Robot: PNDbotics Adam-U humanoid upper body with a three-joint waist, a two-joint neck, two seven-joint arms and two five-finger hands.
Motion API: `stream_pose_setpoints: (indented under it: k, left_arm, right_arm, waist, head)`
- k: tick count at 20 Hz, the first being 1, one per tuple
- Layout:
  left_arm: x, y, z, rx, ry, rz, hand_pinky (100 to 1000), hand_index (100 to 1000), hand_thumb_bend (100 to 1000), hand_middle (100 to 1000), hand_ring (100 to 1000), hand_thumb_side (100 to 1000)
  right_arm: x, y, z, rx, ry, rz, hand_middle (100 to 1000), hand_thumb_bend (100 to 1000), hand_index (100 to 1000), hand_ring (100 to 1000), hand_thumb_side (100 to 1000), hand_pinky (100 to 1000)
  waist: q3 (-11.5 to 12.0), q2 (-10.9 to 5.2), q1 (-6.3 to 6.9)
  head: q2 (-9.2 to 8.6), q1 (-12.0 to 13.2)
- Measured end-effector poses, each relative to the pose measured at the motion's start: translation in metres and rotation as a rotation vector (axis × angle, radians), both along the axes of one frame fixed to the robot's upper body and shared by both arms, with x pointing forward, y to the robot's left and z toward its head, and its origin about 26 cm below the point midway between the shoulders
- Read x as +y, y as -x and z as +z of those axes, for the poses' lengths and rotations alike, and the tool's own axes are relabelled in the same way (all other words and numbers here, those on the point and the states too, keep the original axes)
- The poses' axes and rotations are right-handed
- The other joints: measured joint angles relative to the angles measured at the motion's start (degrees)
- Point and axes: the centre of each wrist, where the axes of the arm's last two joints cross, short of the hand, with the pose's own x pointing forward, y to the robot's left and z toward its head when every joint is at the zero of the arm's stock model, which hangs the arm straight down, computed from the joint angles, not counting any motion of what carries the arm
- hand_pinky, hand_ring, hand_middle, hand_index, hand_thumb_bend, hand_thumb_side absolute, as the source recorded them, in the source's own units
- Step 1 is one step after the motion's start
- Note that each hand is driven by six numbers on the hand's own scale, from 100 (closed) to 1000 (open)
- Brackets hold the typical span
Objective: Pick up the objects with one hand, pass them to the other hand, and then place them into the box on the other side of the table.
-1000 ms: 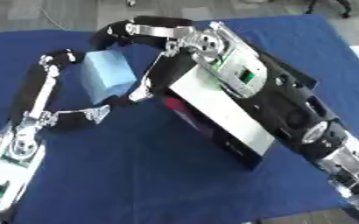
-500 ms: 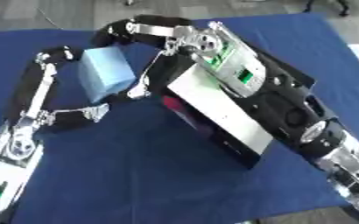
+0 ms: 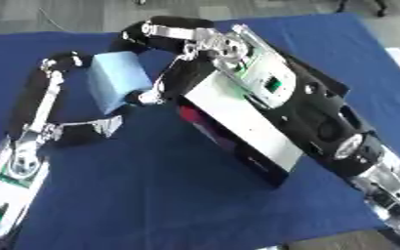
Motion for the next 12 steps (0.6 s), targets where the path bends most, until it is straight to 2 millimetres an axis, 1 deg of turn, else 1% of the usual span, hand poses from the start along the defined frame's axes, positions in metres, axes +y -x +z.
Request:
stream_pose_setpoints:
  k: [2,5,7,9,11,12]
  left_arm:
    - [0.0000,0.0000,0.0000,-0.001,0.002,0.002,784,489,100,534,726,100]
    - [-0.0006,0.0003,-0.0003,-0.001,0.012,0.008,781,497,100,531,725,100]
    - [-0.0007,0.0004,-0.0005,-0.001,0.021,0.015,779,503,146,530,724,100]
    - [-0.0014,0.0007,-0.0009,0.000,0.035,0.022,779,537,256,542,728,100]
    - [-0.0022,0.0008,-0.0027,0.011,0.056,0.035,790,603,362,570,743,140]
    - [-0.0031,0.0013,-0.0039,0.018,0.067,0.041,817,723,529,619,777,227]
  right_arm:
    - [0.0001,-0.0005,-0.0004,0.010,-0.008,-0.004,497,118,631,830,100,947]
    - [0.0006,-0.0010,-0.0010,0.019,-0.017,-0.006,483,106,615,824,100,945]
    - [0.0008,-0.0010,-0.0010,0.021,-0.018,-0.005,480,108,611,822,100,945]
    - [0.0009,-0.0010,-0.0006,0.021,-0.018,-0.005,477,112,608,821,100,945]
    - [0.0007,-0.0011,-0.0004,0.021,-0.019,-0.005,476,112,606,820,100,945]
    - [0.0007,-0.0011,-0.0003,0.022,-0.019,-0.005,475,113,605,820,100,945]
  waist:
    - [0.0,0.00,0.00]
    - [0.0,0.00,0.00]
    - [-0.1,0.00,0.00]
    - [-0.1,0.00,0.00]
    - [-0.1,0.00,0.00]
    - [-0.2,0.00,0.00]
  head:
    - [0.00,0.0]
    - [0.00,0.0]
    - [0.00,0.0]
    - [-0.01,0.0]
    - [-0.01,0.0]
    - [-0.01,0.0]
